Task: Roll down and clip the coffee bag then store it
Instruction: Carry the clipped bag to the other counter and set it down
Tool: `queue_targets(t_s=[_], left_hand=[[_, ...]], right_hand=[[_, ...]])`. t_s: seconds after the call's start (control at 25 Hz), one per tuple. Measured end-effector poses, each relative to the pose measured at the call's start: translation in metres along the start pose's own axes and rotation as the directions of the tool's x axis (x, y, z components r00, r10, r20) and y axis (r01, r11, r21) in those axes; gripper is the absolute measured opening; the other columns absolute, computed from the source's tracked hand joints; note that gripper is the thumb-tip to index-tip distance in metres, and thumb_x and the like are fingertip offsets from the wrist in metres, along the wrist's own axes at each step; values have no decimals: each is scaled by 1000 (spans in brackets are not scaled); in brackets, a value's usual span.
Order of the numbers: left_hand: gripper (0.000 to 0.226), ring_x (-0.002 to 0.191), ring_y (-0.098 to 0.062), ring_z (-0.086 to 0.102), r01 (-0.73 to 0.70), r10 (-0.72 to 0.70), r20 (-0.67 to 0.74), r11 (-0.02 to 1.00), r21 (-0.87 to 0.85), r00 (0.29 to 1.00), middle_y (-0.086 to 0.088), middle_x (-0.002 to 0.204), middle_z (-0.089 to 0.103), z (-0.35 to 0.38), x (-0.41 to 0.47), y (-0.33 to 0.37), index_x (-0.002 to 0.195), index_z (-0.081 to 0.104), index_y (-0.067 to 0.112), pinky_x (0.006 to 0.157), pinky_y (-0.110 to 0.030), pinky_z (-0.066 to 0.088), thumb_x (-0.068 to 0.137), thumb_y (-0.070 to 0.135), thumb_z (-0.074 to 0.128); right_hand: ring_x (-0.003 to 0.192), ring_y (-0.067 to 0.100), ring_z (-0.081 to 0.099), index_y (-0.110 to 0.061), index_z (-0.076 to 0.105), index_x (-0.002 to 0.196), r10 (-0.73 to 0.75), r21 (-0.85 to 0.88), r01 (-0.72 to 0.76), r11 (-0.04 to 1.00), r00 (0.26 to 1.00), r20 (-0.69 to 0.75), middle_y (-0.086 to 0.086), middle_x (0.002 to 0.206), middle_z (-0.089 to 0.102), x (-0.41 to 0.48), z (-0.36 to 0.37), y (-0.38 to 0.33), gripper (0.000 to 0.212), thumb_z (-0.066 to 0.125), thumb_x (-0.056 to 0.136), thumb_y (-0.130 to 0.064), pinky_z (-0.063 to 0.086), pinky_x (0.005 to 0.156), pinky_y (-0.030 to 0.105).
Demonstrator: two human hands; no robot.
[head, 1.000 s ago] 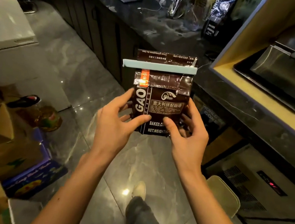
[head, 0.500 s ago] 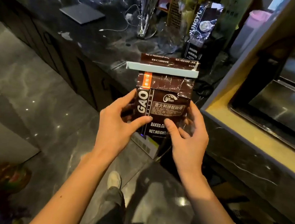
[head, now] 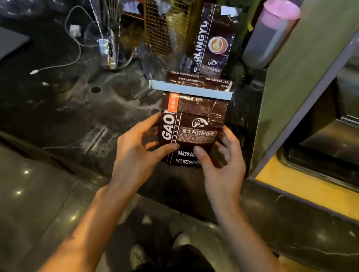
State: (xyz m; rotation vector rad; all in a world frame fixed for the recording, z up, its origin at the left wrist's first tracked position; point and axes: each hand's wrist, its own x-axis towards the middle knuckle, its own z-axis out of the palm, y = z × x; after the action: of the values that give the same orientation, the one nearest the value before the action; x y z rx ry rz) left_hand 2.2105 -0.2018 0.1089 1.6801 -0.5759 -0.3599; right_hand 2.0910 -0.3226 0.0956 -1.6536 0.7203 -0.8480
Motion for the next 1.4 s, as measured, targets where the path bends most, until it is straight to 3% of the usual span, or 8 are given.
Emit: queue_targets(t_s=[0.16,0.28,0.44,0.76,0.88,1.0,1.2,1.4], left_hand=[[67,109,-2,66,-28,27,15,999,35,1000,8,119,67,14,56,-14,130,55,18,93,-26,55,70,10,84],[66,105,5,65,30,-30,18,999,38,999,16,112,65,32,92,-24,126,54,24,91,-19,53,70,4,84],[65,107,-8,67,89,-94,76,994,59,993,-3,118,67,50,140,-50,126,52,15,85,-15,53,70,2,83],[68,111,-11,65,105,-119,250,992,69,961,3,123,64,56,218,-93,131,50,17,97,-33,54,73,4,81],[69,115,-16,65,92,-112,275,992,84,955,-3,127,64,58,235,-115,131,48,28,98,-46,54,74,8,81],[70,118,-15,63,75,-106,266,990,121,958,-2,130,61,60,235,-128,132,46,36,99,-46,53,76,11,79],[72,127,-13,56,80,-108,282,991,108,953,-3,138,56,66,239,-137,143,39,25,105,-43,48,81,16,75],[66,129,-13,54,57,-81,301,994,88,950,-1,141,55,66,237,-130,143,37,32,106,-45,47,86,23,69]], right_hand=[[109,-22,50,-41,42,131,39,-43,-39,998,999,7,-39,114,49,54,14,26,65,77,81,-19,41,96,5],[110,-21,49,-41,39,133,85,-58,-83,995,996,21,-41,116,46,91,18,46,69,77,81,-17,40,103,14],[117,-5,51,-25,42,142,147,-102,-145,984,989,17,-26,125,50,130,28,77,70,76,82,-15,40,104,21],[128,18,54,-12,45,141,123,-215,-149,965,984,-129,7,139,55,173,59,112,65,73,84,-26,44,108,33],[126,19,55,-12,43,141,127,-253,-161,954,981,-144,6,138,53,181,69,124,63,72,86,-23,47,105,34],[126,19,54,-10,39,142,109,-296,-135,946,989,-104,11,138,53,180,74,139,63,69,89,-24,48,104,38],[129,24,52,-8,32,146,117,-351,-137,926,990,-78,16,143,50,187,74,148,69,65,88,-29,45,105,31],[128,9,49,-18,37,146,147,-316,-153,936,988,-44,-5,137,51,191,69,137,64,67,90,-25,36,103,13]])
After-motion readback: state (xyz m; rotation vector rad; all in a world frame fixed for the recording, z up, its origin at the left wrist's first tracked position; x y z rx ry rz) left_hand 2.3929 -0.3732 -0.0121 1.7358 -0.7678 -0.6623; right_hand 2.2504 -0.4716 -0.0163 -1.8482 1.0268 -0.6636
